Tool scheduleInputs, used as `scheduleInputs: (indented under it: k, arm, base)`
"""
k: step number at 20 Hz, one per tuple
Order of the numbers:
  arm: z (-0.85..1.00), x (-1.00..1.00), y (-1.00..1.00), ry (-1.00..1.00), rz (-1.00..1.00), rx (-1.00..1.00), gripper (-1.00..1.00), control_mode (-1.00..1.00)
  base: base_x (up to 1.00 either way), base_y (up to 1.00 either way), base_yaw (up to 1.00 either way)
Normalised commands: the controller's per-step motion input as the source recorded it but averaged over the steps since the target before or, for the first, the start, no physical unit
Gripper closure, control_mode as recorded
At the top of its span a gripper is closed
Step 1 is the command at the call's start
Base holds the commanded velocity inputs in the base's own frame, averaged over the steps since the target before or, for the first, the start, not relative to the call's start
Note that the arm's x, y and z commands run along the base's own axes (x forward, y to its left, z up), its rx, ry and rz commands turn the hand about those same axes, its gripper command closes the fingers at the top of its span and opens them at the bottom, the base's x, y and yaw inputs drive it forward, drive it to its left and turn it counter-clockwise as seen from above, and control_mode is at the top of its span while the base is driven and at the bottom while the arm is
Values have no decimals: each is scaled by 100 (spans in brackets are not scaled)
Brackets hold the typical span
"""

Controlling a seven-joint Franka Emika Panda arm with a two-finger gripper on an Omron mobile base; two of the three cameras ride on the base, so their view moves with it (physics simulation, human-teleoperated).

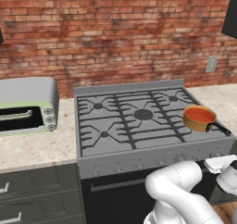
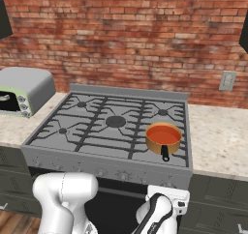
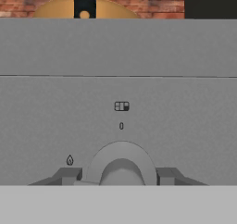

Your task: Wait until the marinara sauce is simmered to a deep red color and then turn off the stove.

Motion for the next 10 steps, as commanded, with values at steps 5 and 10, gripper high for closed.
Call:
scheduleInputs:
  k: [5,10]
  arm:
    - [0,0,0,0,0,0,100,-100]
    - [0,0,0,0,0,0,100,-100]
  base:
    - [0,0,0]
    - [0,0,0]
